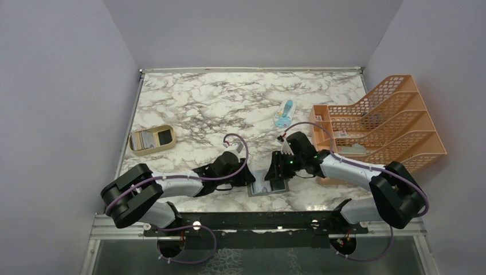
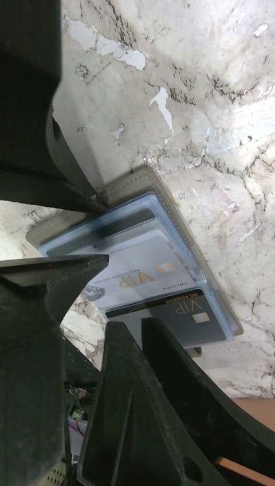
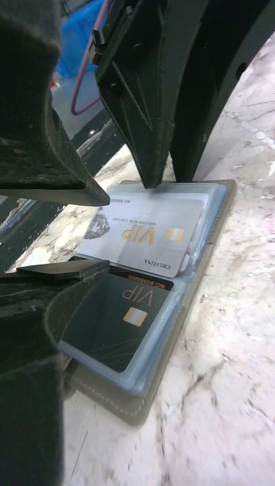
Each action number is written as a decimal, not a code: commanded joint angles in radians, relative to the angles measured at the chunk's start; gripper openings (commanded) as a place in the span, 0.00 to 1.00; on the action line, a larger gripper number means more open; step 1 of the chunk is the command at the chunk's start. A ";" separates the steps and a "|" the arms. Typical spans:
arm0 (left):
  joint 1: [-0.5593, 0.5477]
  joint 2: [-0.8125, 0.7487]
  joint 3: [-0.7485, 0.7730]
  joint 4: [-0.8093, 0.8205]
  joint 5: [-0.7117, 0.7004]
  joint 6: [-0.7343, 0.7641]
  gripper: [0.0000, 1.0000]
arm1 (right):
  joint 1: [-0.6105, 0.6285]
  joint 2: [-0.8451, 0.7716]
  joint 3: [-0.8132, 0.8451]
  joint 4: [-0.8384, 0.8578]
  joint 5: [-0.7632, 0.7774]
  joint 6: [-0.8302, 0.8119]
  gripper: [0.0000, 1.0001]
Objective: Put the credit cards into the card holder
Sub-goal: Insert the credit card into the card holder, then turn over the card slot in the card holder.
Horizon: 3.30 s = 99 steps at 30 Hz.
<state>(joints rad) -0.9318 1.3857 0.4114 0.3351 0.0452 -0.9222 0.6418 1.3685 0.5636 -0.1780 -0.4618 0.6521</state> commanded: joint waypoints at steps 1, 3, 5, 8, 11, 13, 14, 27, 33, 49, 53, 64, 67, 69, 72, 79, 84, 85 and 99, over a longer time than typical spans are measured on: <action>-0.007 -0.048 0.014 0.005 0.019 0.031 0.37 | 0.005 -0.042 0.071 -0.134 0.150 -0.051 0.41; -0.007 -0.056 0.010 0.004 0.022 0.029 0.38 | 0.004 -0.036 0.095 -0.181 0.198 -0.064 0.43; -0.007 -0.061 0.009 0.003 0.023 0.032 0.39 | 0.005 -0.030 0.120 -0.223 0.242 -0.075 0.45; -0.007 -0.058 0.012 0.000 0.015 0.040 0.40 | 0.005 -0.028 0.141 -0.272 0.311 -0.080 0.49; -0.007 -0.044 0.007 -0.005 0.003 0.040 0.39 | 0.003 -0.026 0.154 -0.309 0.363 -0.074 0.52; -0.007 -0.034 0.007 -0.004 0.004 0.039 0.37 | 0.004 -0.033 0.153 -0.314 0.368 -0.070 0.52; -0.008 -0.029 0.007 -0.005 0.005 0.039 0.36 | 0.004 -0.037 0.149 -0.313 0.362 -0.067 0.52; -0.007 -0.001 0.007 -0.004 -0.002 0.040 0.33 | 0.004 -0.024 0.084 -0.218 0.247 -0.037 0.52; -0.007 0.018 0.012 -0.002 0.004 0.037 0.31 | 0.004 -0.039 0.067 -0.156 0.170 -0.020 0.51; -0.009 0.029 0.006 -0.002 0.008 0.013 0.29 | 0.004 -0.100 0.121 -0.194 0.138 -0.019 0.50; -0.008 0.023 0.002 -0.002 0.009 0.009 0.29 | 0.004 -0.117 0.113 -0.172 0.099 -0.011 0.50; -0.009 0.013 -0.006 -0.002 0.008 0.006 0.29 | 0.004 -0.133 0.054 -0.067 0.030 0.019 0.46; -0.010 0.009 -0.008 -0.001 0.008 0.006 0.29 | 0.004 -0.139 0.031 -0.017 -0.001 0.038 0.37; -0.008 0.007 -0.008 -0.002 0.009 0.006 0.29 | 0.004 -0.139 0.021 0.004 -0.011 0.050 0.33; -0.010 0.009 -0.007 -0.004 0.011 0.008 0.29 | 0.004 -0.126 0.008 0.023 -0.014 0.056 0.25; -0.009 0.009 -0.005 -0.004 0.011 0.010 0.29 | 0.004 -0.107 -0.023 0.099 -0.062 0.073 0.14; -0.008 0.007 -0.005 -0.004 0.010 0.011 0.29 | 0.005 -0.097 -0.033 0.128 -0.079 0.075 0.24; -0.009 0.008 -0.006 -0.004 0.010 0.011 0.29 | 0.004 -0.095 -0.034 0.130 -0.077 0.073 0.23; -0.009 -0.059 -0.007 -0.015 0.008 -0.008 0.29 | 0.005 -0.091 0.009 -0.004 0.043 0.030 0.22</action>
<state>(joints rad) -0.9318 1.3846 0.4110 0.3302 0.0452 -0.9154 0.6418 1.2839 0.5404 -0.1326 -0.4717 0.7025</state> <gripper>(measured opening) 0.293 0.176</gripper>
